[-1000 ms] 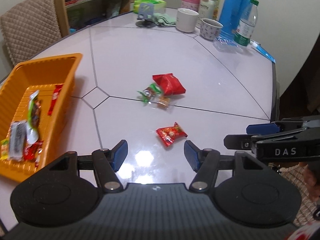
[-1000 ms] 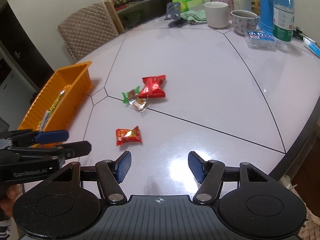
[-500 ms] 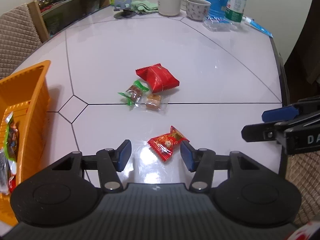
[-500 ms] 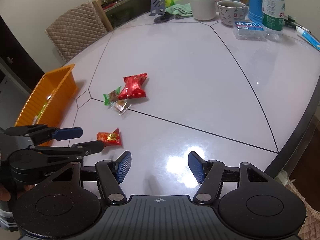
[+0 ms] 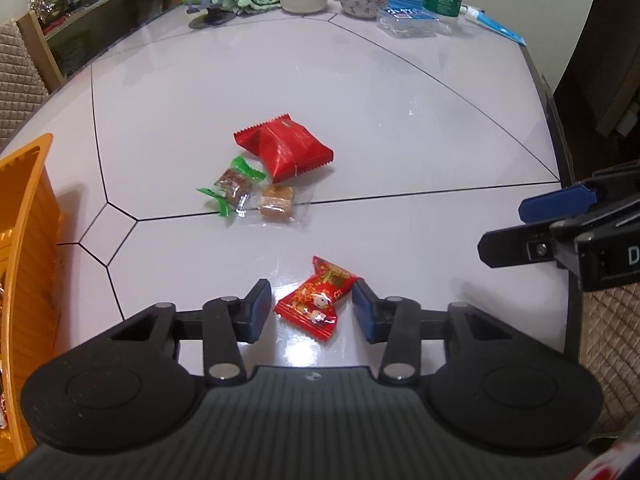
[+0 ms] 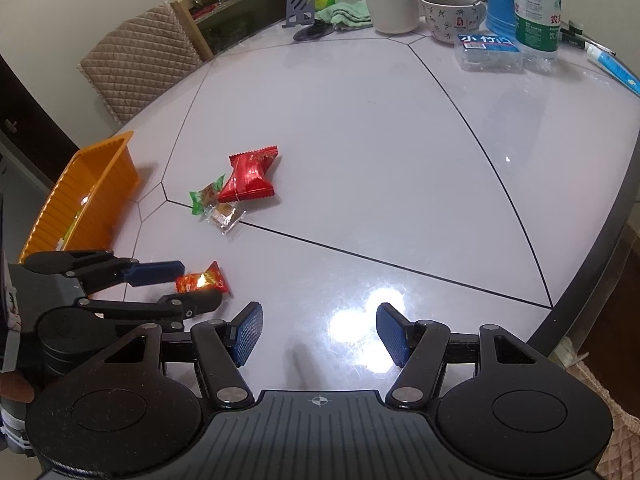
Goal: Organize snacks
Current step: 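Grasp the red printed candy with the left tool while the right tool grasps the clear packet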
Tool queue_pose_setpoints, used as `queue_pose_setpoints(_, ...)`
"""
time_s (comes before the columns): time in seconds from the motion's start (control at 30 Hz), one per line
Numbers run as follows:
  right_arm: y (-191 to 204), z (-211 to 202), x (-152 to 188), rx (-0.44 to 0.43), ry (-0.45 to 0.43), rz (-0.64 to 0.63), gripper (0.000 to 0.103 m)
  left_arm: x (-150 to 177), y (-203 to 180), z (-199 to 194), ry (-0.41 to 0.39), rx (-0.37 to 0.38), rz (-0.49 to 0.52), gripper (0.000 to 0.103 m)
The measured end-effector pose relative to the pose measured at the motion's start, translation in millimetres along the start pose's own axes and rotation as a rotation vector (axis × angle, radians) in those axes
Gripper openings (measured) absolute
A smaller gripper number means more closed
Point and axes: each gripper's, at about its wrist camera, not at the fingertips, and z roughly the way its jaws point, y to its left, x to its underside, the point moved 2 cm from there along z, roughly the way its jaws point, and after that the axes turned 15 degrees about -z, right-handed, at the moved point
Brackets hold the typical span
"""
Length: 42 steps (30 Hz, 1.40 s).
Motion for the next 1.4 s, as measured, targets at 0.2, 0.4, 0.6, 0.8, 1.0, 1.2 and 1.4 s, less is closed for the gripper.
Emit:
queue_pose_setpoints(0.2, 1, 3, -3, -0.004, 0.003, -0.005, 0.063, -1, 0, 1, 0.006, 0.006, -0.021, 0.032)
queue_pose_setpoints(0.4, 4, 6, -4, -0.007, 0.007, -0.012, 0.063, -2, 3, 0, 0.011, 0.006, -0.042, 0.029)
queue_pose_setpoints(0.6, 8, 12, -9, -0.016, 0.006, -0.029, 0.063, 0, 13, -7, 0.005, -0.009, -0.092, 0.029)
queue_pose_setpoints(0.8, 17, 20, -14, -0.05, -0.013, -0.076, 0.063, 1, 34, -24, -0.024, -0.044, -0.197, 0.029)
queue_pose_setpoints(1.0, 30, 34, -26, -0.104, -0.068, -0.179, 0.063, 2, 58, -40, -0.046, -0.099, -0.308, 0.029)
queue_pose_setpoints(1.2, 41, 57, -38, -0.157, -0.113, -0.324, 0.063, 2, 72, -47, -0.055, -0.145, -0.38, 0.029)
queue_pose_setpoints(1.4, 45, 82, -48, -0.175, -0.127, -0.442, 0.062, 1, 81, -54, -0.069, -0.163, -0.428, 0.029)
